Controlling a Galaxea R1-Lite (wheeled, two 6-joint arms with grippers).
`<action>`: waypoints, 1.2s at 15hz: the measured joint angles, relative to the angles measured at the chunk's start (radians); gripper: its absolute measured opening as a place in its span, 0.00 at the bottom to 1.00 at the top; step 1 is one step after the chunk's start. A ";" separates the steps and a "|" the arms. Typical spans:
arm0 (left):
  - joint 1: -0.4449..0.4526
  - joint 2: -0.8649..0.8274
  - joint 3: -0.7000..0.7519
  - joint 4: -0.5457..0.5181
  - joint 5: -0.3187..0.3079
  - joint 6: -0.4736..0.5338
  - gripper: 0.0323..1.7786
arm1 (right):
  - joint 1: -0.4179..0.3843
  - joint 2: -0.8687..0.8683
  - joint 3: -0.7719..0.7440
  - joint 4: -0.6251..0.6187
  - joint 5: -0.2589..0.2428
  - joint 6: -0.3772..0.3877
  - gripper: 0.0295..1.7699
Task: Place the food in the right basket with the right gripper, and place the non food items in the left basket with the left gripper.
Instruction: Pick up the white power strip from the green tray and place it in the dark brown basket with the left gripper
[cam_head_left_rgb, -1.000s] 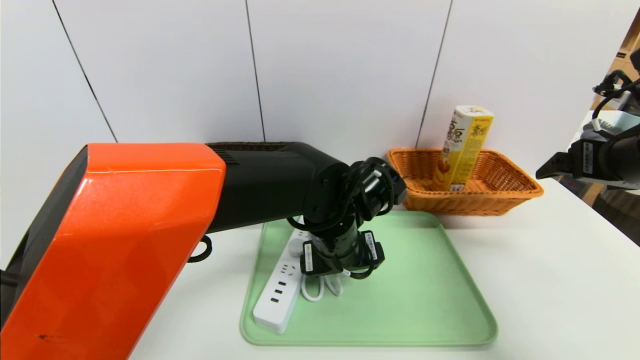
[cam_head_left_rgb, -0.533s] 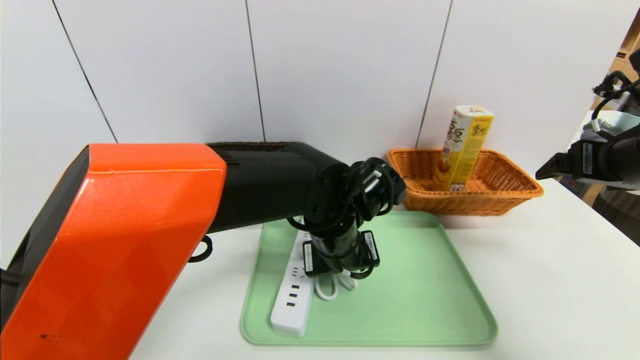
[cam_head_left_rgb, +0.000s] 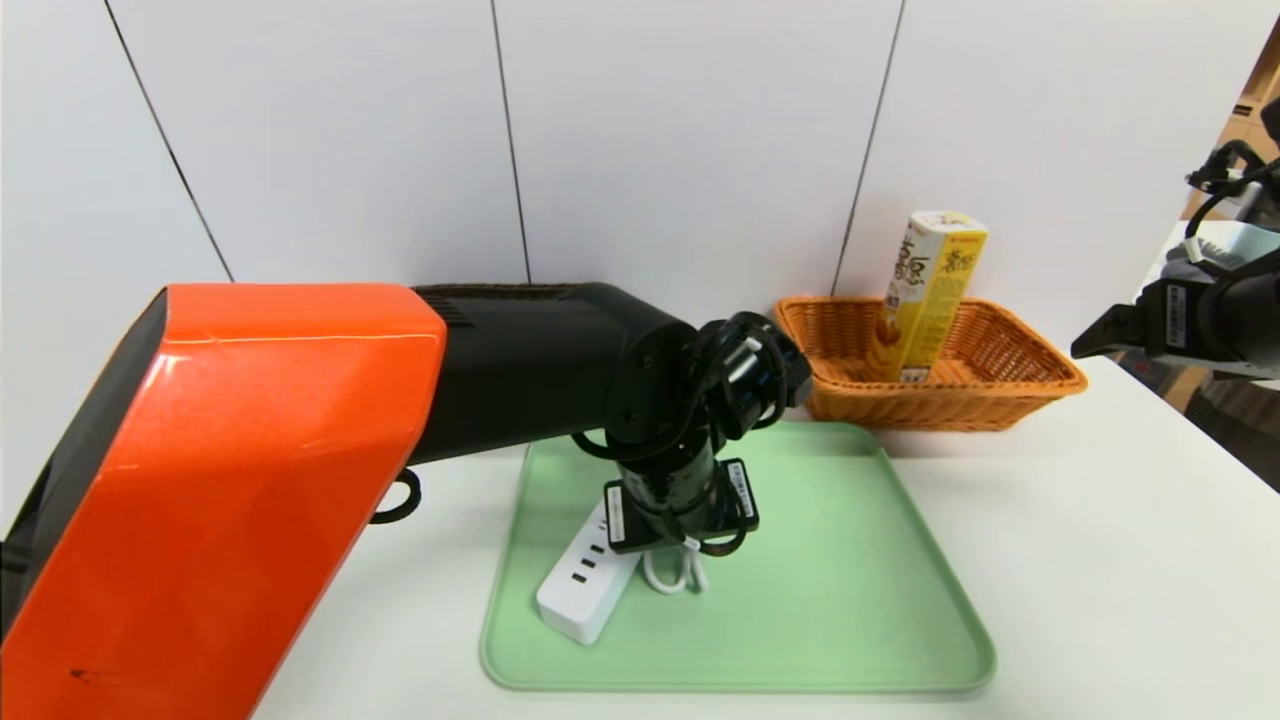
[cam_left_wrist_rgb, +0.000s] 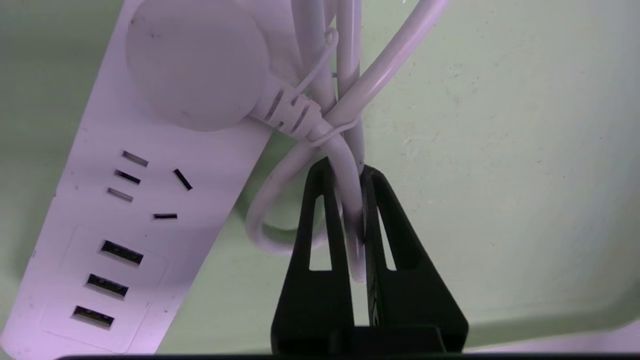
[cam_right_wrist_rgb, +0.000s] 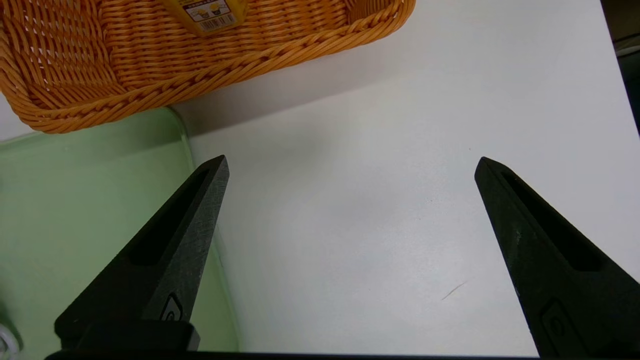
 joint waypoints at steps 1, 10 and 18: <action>0.000 -0.003 0.000 0.001 0.000 -0.004 0.06 | 0.000 0.000 0.000 0.000 0.003 0.000 0.96; -0.020 -0.076 0.001 0.035 0.000 -0.030 0.06 | 0.000 -0.006 0.005 0.000 0.005 0.000 0.96; -0.044 -0.157 -0.004 0.026 -0.001 -0.021 0.06 | 0.002 -0.012 0.019 0.001 0.003 0.000 0.96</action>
